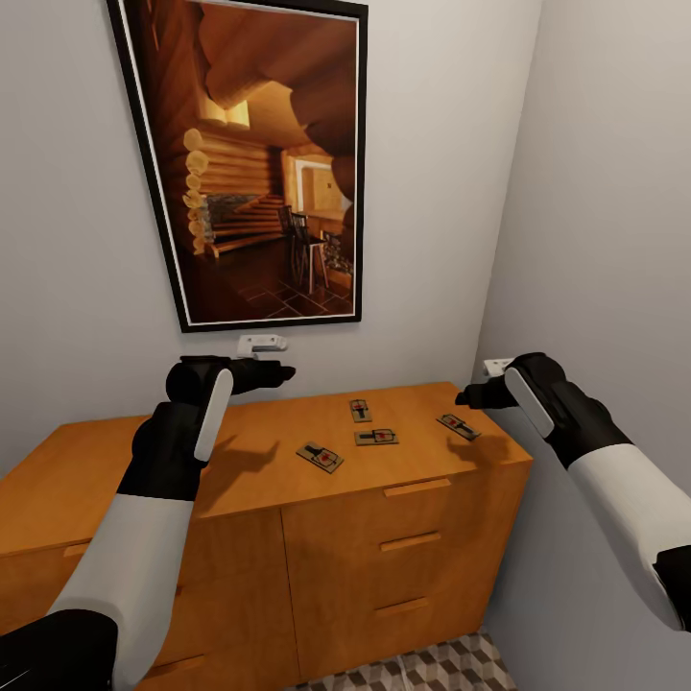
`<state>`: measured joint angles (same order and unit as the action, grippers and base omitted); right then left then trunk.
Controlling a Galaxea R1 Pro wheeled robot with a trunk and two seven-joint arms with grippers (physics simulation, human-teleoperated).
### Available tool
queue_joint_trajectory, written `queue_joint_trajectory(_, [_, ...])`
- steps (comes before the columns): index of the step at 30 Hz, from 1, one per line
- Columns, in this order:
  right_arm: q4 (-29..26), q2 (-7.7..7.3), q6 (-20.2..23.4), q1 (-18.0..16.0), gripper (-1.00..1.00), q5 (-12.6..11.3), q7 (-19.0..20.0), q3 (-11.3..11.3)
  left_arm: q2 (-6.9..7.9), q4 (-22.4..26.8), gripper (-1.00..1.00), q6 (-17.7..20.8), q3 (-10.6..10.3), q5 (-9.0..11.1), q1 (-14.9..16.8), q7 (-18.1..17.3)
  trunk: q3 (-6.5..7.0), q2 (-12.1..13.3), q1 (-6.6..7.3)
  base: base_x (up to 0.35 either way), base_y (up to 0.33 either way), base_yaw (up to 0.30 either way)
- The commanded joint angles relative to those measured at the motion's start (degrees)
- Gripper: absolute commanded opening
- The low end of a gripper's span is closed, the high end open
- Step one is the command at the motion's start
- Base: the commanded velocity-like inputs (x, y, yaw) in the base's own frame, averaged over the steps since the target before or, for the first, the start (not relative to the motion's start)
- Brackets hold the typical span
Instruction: Take the four mousetraps from the cabinet in the bathroom and place them on the bathroom floor. Make sure all four end up on the same floor surface, and ensure that at least two of them are either under or directly next to the same bathroom sink.
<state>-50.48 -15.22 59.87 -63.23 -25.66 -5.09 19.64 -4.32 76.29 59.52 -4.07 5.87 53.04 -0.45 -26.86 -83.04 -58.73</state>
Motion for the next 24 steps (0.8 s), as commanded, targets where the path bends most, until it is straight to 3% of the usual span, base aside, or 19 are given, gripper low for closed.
queue_joint_trajectory(1, [-0.06,-0.06,0.13,-0.06,1.0,-0.57,-0.54,0.24,-0.03,0.03,1.0,0.25,0.03,0.29,0.05,0.1,-0.07,-0.04,0.0,0.0,0.0,0.0])
queue_joint_trajectory(24, [-0.09,0.35,0.13,-0.08,1.0,-0.36,-0.59,0.0,-0.05,-0.01,1.0,0.25,0.03,0.29,0.05,0.13,-0.07,-0.04,0.0,0.0,0.0,-0.022])
